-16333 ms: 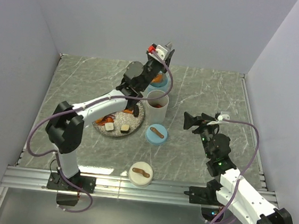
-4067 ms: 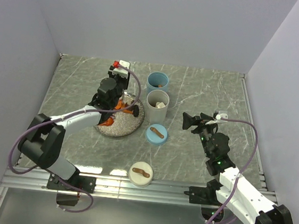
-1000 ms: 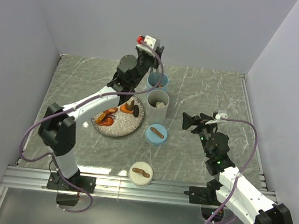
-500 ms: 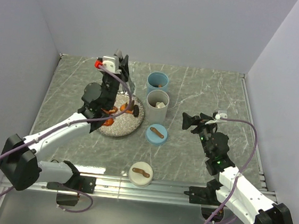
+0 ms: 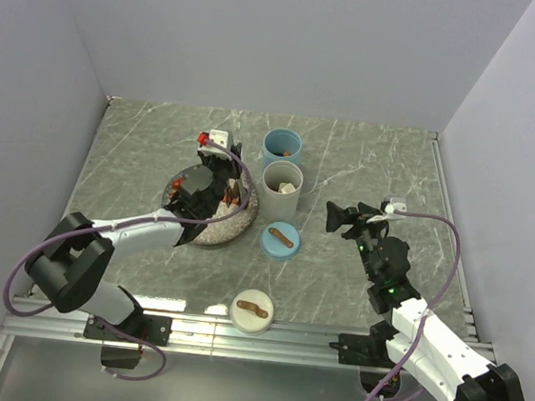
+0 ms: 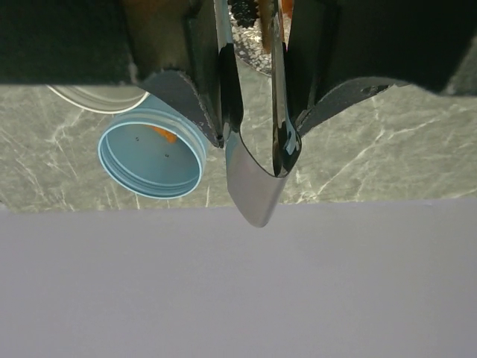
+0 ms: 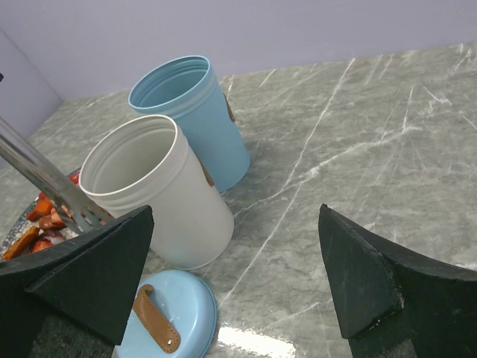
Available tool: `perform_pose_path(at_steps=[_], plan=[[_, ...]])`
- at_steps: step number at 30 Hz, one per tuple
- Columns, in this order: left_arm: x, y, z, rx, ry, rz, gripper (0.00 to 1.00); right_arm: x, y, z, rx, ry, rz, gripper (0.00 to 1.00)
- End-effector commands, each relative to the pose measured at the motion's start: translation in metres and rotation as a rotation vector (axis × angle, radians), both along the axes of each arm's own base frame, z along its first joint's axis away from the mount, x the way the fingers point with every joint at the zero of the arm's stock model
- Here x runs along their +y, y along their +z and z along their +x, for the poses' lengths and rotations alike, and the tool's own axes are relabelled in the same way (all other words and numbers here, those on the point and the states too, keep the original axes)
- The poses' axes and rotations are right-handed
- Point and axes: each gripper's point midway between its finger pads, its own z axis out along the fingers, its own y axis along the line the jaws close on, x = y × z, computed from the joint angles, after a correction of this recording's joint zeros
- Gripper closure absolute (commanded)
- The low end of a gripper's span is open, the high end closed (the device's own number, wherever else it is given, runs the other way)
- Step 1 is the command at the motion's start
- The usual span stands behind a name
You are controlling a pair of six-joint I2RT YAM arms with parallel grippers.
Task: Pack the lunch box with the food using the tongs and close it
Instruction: Pick up the food using the clamp
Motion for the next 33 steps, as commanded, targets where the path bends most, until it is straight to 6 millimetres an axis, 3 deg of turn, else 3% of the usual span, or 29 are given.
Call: perform_pose_path(at_steps=[1,16,23,29,33], plan=[[-0.005,0.024,-0.001,-0.083,-0.017,-0.121,0.60,-0.001,0.021,0.002,-0.057,-0.003,0.020,0.02],[-0.015,-0.001,0.025,-0.055,0.032,-0.083,0.59,-0.001,0.022,0.002,-0.060,-0.003,0.022,0.02],[-0.021,-0.011,0.033,-0.039,0.037,-0.051,0.72,-0.001,0.023,0.002,-0.061,-0.003,0.022,0.02],[-0.021,-0.006,0.033,-0.045,0.038,-0.030,0.83,-0.001,0.022,0.002,-0.061,-0.005,0.022,0.02],[-0.013,0.027,0.021,-0.096,0.041,-0.030,0.86,-0.002,0.022,0.001,-0.063,-0.005,0.023,0.02]])
